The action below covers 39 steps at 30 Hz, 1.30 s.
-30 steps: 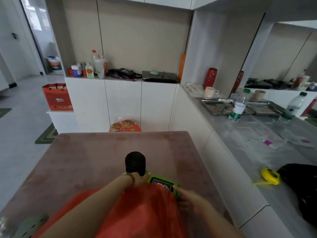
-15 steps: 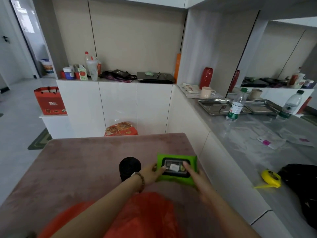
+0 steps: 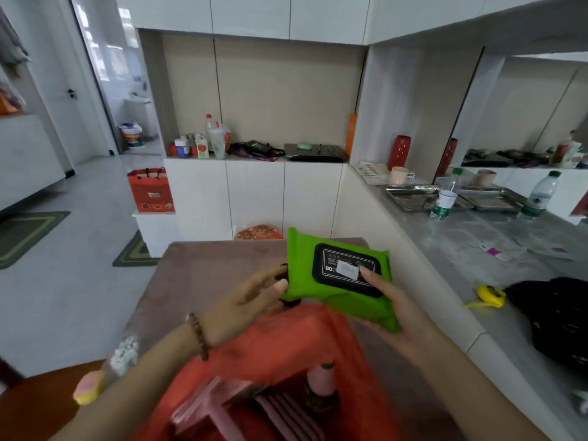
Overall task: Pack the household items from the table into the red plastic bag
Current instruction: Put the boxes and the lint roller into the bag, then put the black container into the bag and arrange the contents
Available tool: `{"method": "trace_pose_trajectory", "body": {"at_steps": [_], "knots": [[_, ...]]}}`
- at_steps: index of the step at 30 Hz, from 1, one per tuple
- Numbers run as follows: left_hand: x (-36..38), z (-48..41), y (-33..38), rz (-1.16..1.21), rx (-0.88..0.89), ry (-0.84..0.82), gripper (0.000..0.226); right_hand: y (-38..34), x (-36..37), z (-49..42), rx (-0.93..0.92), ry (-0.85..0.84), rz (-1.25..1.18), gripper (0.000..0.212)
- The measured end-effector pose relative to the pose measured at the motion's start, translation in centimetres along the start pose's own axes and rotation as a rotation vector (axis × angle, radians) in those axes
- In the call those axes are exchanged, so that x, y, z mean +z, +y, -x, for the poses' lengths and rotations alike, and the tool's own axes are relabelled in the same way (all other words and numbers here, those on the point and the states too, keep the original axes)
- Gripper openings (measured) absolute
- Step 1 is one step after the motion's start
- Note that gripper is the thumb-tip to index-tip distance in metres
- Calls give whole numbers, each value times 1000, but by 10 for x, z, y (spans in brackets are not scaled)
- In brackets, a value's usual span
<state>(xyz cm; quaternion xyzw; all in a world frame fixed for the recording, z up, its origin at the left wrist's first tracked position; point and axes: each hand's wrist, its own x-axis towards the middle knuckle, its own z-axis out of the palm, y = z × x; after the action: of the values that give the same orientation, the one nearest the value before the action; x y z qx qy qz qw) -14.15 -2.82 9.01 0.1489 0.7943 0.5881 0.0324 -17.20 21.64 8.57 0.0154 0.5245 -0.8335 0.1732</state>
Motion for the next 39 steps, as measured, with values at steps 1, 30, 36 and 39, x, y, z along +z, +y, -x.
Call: {"method": "trace_pose_trajectory", "body": {"at_steps": [1, 30, 36, 39], "knots": [[-7, 24, -2, -68, -32, -12, 34, 5, 6, 13, 19, -27, -7, 25], [-32, 125, -77, -653, -224, 362, 19, 190, -6, 90, 279, 51, 648, 68], [-51, 84, -69, -778, -200, 195, 21, 131, 9, 97, 273, -239, 660, 54], [-69, 53, -63, -746, -193, 234, 23, 75, 30, 81, 196, -391, 598, 52]]}}
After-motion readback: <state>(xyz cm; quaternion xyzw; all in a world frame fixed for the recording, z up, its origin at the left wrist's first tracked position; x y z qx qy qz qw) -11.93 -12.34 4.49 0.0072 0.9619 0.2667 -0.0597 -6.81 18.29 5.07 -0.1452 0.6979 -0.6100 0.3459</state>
